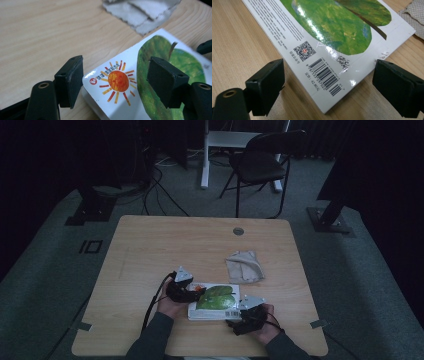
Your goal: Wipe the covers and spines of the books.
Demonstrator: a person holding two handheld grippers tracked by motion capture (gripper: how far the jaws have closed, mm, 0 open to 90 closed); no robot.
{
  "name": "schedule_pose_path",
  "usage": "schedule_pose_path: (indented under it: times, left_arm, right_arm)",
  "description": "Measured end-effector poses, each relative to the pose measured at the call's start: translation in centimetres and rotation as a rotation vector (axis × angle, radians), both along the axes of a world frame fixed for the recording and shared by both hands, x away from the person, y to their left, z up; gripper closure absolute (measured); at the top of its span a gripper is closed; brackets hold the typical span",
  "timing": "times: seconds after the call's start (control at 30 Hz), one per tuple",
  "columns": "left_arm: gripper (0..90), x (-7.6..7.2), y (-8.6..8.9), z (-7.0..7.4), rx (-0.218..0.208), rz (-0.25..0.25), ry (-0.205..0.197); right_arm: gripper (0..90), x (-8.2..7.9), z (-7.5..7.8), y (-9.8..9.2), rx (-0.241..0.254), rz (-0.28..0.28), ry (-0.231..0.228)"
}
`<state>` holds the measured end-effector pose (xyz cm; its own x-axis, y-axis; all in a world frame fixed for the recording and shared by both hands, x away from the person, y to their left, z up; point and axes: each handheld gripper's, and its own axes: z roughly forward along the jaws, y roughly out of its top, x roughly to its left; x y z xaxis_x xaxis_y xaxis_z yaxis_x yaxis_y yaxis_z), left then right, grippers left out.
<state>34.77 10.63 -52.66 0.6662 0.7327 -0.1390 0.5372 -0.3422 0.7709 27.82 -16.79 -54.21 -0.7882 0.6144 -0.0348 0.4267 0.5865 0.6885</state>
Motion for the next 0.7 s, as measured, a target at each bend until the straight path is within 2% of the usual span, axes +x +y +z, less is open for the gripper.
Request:
schedule_pose_path:
  times: [0.33,0.47,0.57,0.7]
  left_arm:
    - [30.7,0.4,-0.1,-1.1,0.024,0.003,0.028]
    - [31.1,0.5,-0.1,-1.3,0.029,0.006,0.029]
    - [31.0,0.5,-0.1,-1.4,0.044,0.006,0.029]
    - [31.1,0.6,0.0,-1.5,0.028,0.006,0.042]
  right_arm:
    - [10.4,0.0,0.0,-0.1,0.004,0.016,0.004]
    - [10.8,0.0,0.2,-0.3,0.017,0.035,0.031]
    - [10.7,0.0,0.1,-0.3,0.015,0.036,0.025]
    - [10.7,0.0,0.1,-0.3,0.016,0.033,0.022]
